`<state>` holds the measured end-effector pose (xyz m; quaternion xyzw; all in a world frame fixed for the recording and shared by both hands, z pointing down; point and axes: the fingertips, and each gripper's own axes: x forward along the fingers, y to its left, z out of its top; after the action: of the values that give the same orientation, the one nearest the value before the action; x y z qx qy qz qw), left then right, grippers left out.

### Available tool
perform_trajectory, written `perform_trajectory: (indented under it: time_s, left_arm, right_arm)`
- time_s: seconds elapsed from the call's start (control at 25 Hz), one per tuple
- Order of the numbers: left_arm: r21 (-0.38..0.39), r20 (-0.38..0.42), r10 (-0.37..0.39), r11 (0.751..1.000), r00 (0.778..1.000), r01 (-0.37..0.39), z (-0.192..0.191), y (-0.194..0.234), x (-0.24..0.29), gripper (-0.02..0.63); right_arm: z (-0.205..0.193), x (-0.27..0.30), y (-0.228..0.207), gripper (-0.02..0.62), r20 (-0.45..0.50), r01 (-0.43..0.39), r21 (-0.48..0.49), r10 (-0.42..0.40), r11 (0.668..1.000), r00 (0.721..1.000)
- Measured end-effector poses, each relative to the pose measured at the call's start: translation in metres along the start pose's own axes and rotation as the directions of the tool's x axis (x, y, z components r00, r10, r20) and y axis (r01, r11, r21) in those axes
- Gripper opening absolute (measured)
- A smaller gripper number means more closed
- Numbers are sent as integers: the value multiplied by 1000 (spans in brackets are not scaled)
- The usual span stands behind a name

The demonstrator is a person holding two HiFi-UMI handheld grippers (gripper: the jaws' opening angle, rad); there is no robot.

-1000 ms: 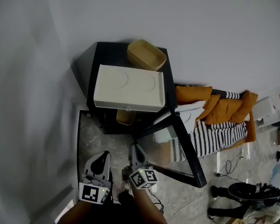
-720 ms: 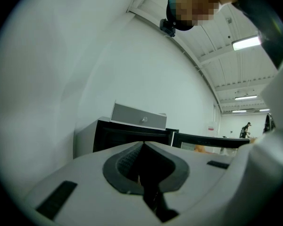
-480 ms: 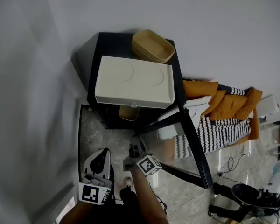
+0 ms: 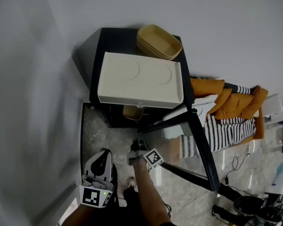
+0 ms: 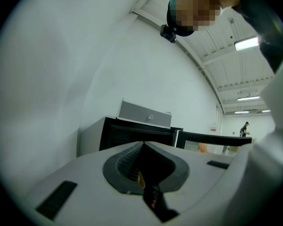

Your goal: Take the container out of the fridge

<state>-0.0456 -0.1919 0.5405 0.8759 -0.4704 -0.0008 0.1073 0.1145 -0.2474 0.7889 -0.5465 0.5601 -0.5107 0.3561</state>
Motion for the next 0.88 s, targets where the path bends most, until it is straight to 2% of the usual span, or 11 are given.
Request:
perform_trajectory:
  time_s: [0.08, 0.2, 0.28, 0.4, 0.88]
  left_arm:
    - [0, -6, -5, 1000, 1000, 5, -1, 1, 1, 3]
    - [-3, -16, -8, 1000, 1000, 8, -2, 6, 2, 3]
    - [5, -2, -9, 1000, 1000, 9, 0, 9, 5, 3]
    - [2, 5, 1, 1000, 1000, -1, -1, 12, 7, 3]
    - [-2, -16, -18, 1000, 1000, 18, -11, 20, 19, 3]
  right_arm:
    - [0, 7, -4, 183, 6, -42, 31, 41, 999, 999]
    - [-3, 11, -22, 233, -2, 2, 54, -2, 999, 1000]
    - [-4, 17, -27, 250, 5, -8, 70, 8, 998, 1000]
    - [-6, 26, -33, 267, 10, -29, 109, 28, 994, 1000]
    - [-6, 53, -74, 299, 40, -4, 202, -4, 979, 999]
